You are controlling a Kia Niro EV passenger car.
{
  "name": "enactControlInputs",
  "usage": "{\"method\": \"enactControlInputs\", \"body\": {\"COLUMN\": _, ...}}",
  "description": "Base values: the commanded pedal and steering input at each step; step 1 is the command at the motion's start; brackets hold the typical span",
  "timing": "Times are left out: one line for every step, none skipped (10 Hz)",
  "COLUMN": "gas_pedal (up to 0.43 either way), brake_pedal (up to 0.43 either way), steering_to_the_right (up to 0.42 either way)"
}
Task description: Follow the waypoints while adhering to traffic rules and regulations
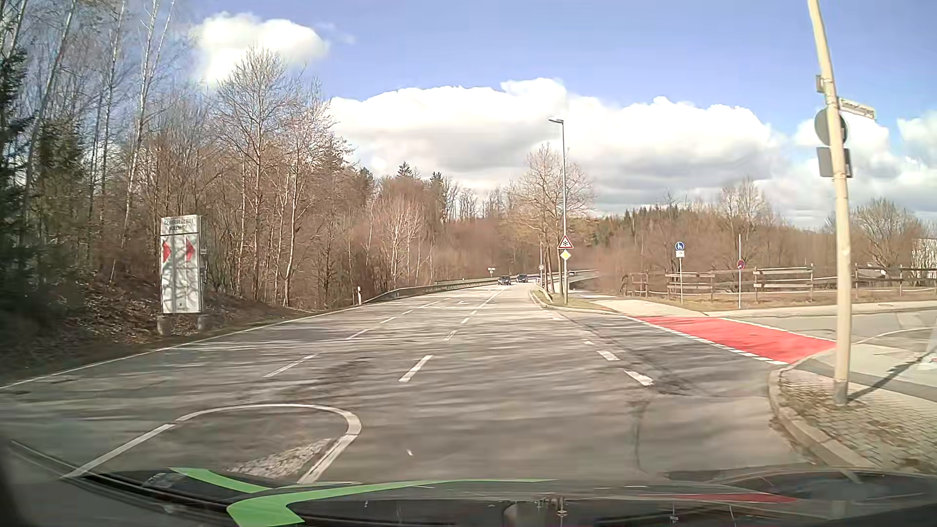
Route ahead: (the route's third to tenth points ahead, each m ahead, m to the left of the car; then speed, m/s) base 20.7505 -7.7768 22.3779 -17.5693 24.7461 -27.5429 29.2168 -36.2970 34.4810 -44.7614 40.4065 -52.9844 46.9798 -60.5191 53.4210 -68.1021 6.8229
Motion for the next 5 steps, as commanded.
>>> {"method": "enactControlInputs", "body": {"gas_pedal": 0.0, "brake_pedal": 0.28, "steering_to_the_right": 0.025}}
{"method": "enactControlInputs", "body": {"gas_pedal": 0.0, "brake_pedal": 0.287, "steering_to_the_right": 0.045}}
{"method": "enactControlInputs", "body": {"gas_pedal": 0.0, "brake_pedal": 0.287, "steering_to_the_right": 0.076}}
{"method": "enactControlInputs", "body": {"gas_pedal": 0.0, "brake_pedal": 0.287, "steering_to_the_right": 0.111}}
{"method": "enactControlInputs", "body": {"gas_pedal": 0.0, "brake_pedal": 0.287, "steering_to_the_right": 0.136}}
